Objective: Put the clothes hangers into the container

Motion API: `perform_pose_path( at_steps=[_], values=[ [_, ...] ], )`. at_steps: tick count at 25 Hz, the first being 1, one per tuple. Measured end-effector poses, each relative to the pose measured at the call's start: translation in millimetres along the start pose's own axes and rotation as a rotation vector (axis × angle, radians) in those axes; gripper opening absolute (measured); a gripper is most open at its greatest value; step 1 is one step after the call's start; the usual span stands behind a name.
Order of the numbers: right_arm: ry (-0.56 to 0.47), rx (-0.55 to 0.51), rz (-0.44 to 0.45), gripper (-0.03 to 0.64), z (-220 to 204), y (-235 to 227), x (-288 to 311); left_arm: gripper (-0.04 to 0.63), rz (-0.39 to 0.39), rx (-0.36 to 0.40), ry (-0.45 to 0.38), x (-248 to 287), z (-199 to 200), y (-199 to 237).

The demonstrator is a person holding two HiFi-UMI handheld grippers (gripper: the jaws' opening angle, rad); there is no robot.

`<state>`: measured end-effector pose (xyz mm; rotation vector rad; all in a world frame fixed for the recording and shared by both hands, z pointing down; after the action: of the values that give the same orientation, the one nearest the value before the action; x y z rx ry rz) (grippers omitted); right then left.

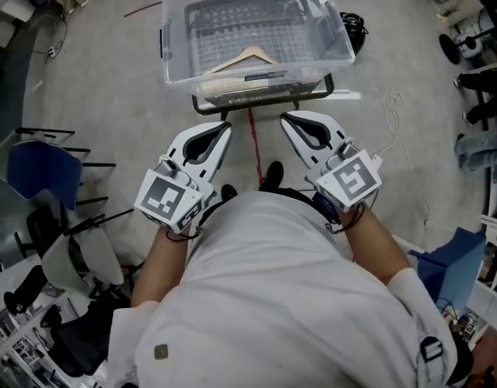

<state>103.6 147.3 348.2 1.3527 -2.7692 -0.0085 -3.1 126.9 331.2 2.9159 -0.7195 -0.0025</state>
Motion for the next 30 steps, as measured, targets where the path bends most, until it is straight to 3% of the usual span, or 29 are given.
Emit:
perform_pose_path(
  at_steps=[11, 16, 20, 30],
  values=[
    [0.027, -0.026, -0.05, 0.02, -5, 66, 23, 0.015, -0.031, 0.006, -0.002, -69, -7, 18],
    [0.018, 0.039, -0.071, 0.019, -10, 101, 29, 0.015, -0.062, 0.013, 0.003, -95, -15, 24],
    [0.011, 0.031, -0.091, 0.019, -9, 122, 33, 0.015, -0.068, 0.009, 0.002, -117, -15, 29],
    [0.01, 0.035, -0.113, 0.018, -5, 152, 42, 0.015, -0.088, 0.012, -0.013, -147, -9, 36]
  ],
)
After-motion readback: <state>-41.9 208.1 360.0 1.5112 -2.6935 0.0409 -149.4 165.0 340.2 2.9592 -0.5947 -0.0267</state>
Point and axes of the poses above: the fingertips, and each gripper's own axes: x forward along the fingers, y to its left, z out of its top, the point moved 1 cm from there along -x, backward along the fingers, and after that the axes turned 9 degrees about -y, right-handed, at the moved point
